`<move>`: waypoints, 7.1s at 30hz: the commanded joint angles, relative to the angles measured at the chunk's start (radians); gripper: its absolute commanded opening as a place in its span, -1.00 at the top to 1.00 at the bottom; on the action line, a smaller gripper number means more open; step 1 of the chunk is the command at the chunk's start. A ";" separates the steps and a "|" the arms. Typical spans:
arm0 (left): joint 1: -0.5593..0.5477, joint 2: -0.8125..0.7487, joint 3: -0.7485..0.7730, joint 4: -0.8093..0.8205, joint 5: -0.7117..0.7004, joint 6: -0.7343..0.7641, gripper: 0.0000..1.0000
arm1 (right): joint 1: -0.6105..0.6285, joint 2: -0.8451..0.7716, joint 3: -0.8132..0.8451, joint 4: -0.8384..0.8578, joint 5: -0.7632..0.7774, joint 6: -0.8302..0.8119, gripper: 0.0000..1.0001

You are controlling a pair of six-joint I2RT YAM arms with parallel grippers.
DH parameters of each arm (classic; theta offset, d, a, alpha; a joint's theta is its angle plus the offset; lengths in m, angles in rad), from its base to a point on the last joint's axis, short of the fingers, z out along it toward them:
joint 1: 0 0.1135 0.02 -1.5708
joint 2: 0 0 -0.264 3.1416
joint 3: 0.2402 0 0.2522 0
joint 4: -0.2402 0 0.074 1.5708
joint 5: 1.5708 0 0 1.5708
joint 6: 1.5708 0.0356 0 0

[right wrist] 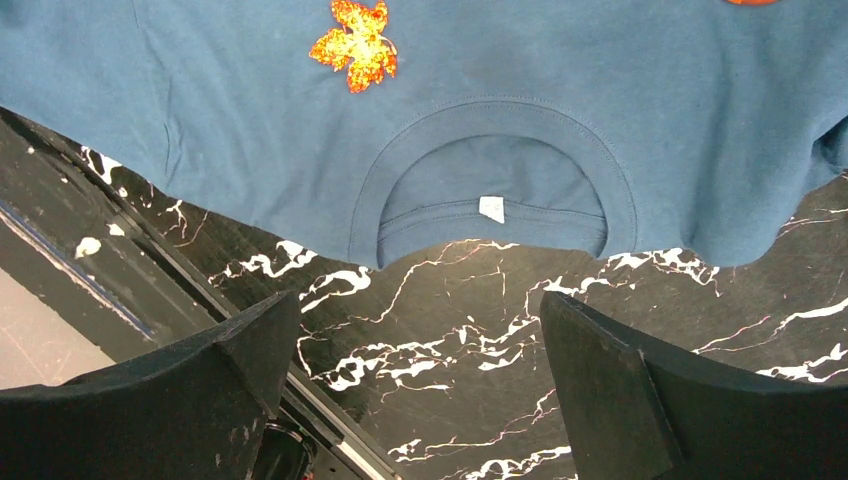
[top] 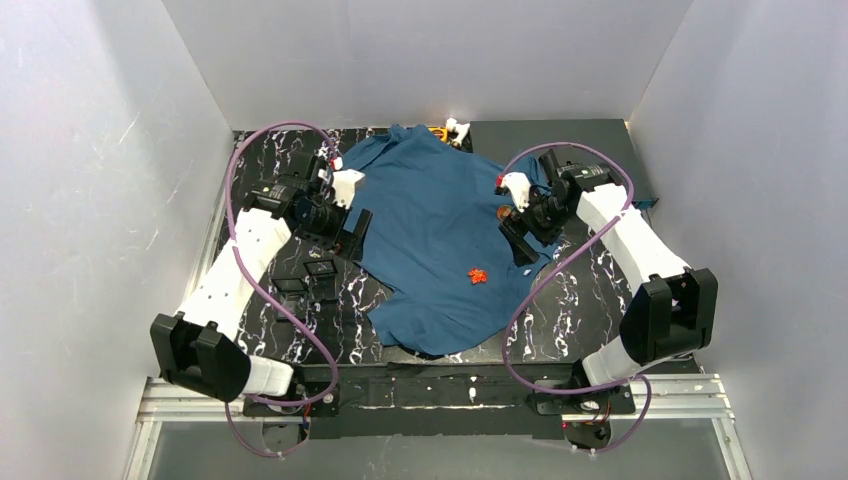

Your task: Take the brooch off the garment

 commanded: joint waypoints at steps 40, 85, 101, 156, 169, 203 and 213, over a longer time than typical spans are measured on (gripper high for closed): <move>-0.014 0.214 0.074 -0.033 0.200 -0.209 -0.99 | 0.488 -0.002 -0.461 0.736 0.383 -0.016 -0.39; 0.015 0.256 0.099 -0.039 0.228 -0.181 -0.99 | 0.363 0.062 -0.314 0.670 0.326 0.046 0.01; 0.016 0.273 0.099 -0.038 0.231 -0.174 -0.99 | 0.308 0.150 -0.238 0.609 0.221 0.111 0.42; -0.245 0.656 -0.078 1.208 0.731 -0.649 0.19 | 0.004 0.064 -0.505 0.934 -0.342 0.571 0.97; -0.284 0.757 -0.103 1.317 0.771 -0.721 0.30 | -0.024 0.062 -0.546 1.040 -0.447 0.703 0.97; -0.290 0.788 -0.162 1.546 0.803 -0.778 0.11 | -0.042 0.081 -0.579 1.126 -0.606 0.752 0.97; -0.291 0.772 -0.199 1.554 0.765 -0.742 -0.20 | -0.047 0.071 -0.585 1.120 -0.630 0.750 0.97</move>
